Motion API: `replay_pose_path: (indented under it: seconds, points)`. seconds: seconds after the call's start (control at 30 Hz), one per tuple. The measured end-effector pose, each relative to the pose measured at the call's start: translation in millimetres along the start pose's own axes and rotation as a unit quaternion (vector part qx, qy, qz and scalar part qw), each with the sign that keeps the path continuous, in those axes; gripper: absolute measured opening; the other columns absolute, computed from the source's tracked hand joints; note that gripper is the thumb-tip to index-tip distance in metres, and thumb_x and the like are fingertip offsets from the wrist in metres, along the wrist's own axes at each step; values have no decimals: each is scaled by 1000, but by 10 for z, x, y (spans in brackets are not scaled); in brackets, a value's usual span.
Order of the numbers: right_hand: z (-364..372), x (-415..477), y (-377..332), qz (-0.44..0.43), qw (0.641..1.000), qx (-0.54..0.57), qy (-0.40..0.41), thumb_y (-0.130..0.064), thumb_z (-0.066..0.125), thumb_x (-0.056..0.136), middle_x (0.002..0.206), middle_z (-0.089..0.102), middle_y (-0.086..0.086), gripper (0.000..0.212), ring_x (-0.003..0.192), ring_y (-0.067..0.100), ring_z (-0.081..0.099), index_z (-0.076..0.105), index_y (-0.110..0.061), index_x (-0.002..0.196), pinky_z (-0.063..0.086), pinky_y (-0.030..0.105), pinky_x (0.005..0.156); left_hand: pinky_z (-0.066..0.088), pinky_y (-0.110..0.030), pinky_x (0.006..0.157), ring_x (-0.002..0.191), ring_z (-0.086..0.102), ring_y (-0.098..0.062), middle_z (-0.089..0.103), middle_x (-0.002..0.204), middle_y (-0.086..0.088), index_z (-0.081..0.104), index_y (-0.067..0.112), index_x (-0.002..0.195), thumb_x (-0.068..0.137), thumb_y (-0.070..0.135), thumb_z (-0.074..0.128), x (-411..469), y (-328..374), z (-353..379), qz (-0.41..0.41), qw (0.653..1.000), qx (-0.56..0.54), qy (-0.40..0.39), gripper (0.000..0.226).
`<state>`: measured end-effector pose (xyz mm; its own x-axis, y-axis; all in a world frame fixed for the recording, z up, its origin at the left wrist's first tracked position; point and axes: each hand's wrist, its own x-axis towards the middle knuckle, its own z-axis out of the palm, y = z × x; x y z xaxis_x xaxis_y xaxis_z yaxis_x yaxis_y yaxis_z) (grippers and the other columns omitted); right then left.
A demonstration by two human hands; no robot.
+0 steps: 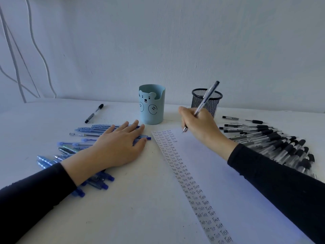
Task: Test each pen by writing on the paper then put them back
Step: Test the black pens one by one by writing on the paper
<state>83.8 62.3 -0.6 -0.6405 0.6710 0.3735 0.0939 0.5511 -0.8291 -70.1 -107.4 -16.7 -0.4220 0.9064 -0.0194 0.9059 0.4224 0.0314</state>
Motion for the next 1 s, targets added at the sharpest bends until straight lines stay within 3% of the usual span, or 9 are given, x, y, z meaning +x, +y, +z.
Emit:
replay_pose_path:
  seconds: [0.07, 0.17, 0.3, 0.43, 0.53, 0.7, 0.83, 0.93, 1.0]
  points:
    - [-107, 33, -85, -8, 999, -18, -38, -41, 56, 96, 51, 49, 2, 37, 43, 11, 51, 50, -14, 71, 43, 22, 48, 1, -41, 122, 149, -5, -8, -5, 161, 14, 1, 36, 154, 99, 55, 12, -4, -1, -4, 1, 1000, 0, 0, 59]
    - [-222, 61, -177, -41, 991, -93, -90, -52, 41, 99, 53, 55, 8, 42, 45, 15, 50, 51, -17, 78, 42, 26, 52, 1, -40, 122, 149, -5, -9, -5, 161, 13, 0, 36, 154, 99, 54, 12, -11, -5, -12, 4, 1000, 3, -3, 59]
    - [-344, 75, -310, -69, 975, -141, -156, -32, 45, 103, 74, 69, -3, 29, 63, 7, 60, 66, -14, 94, 51, 26, 71, 2, -40, 122, 149, -3, -8, -3, 161, 14, 3, 36, 154, 99, 54, 14, -16, -22, -22, 7, 1000, -9, 2, 59]
    - [-349, 9, -230, -51, 966, -162, -193, -26, 47, 103, 84, 73, -6, 17, 67, 14, 54, 54, -22, 118, 47, 31, 68, 2, -37, 122, 149, -1, -7, -1, 161, 15, 5, 34, 155, 99, 55, 17, -34, -61, -33, 10, 1000, -28, 5, 61]
    - [-305, -51, -84, -59, 961, -183, -198, -26, 44, 104, 99, 73, -10, 10, 69, 12, 59, 51, -23, 110, 47, 25, 68, 1, -38, 122, 149, -1, -7, 0, 161, 15, 8, 34, 154, 98, 57, 15, -40, -75, -40, 5, 999, -33, 4, 61]
    - [-267, -109, 135, -196, 931, -236, -199, -17, 58, 98, 97, 59, -2, 21, 83, 5, 55, 73, -7, 109, 39, 12, 76, 1, -38, 122, 149, -2, -8, -1, 161, 15, 7, 34, 155, 99, 54, 11, -40, -88, -46, 3, 999, -41, -3, 59]
    - [-212, -176, 195, -195, 920, -259, -220, -23, 65, 93, 100, 56, -9, 25, 83, 4, 52, 73, -13, 115, 36, 14, 74, 0, -38, 122, 148, -3, -8, -3, 161, 15, 5, 34, 155, 99, 54, 9, -28, -100, -31, 5, 999, -31, -6, 59]
    - [-219, -177, 155, -170, 894, -331, -249, -33, 54, 98, 120, 52, -9, 36, 103, 8, 41, 61, -23, 133, 33, 20, 92, -1, -37, 122, 148, -5, -7, -3, 161, 15, 4, 34, 154, 98, 55, 8, -9, -122, -12, 4, 999, -32, -6, 60]
    - [-374, -137, 79, -115, 906, -319, -253, -33, 49, 101, 132, 51, -7, 40, 119, 12, 41, 54, -25, 139, 33, 27, 106, -2, -37, 122, 148, -5, -7, -3, 161, 15, 5, 34, 154, 97, 56, 9, 0, -129, -11, 7, 999, -37, -9, 61]
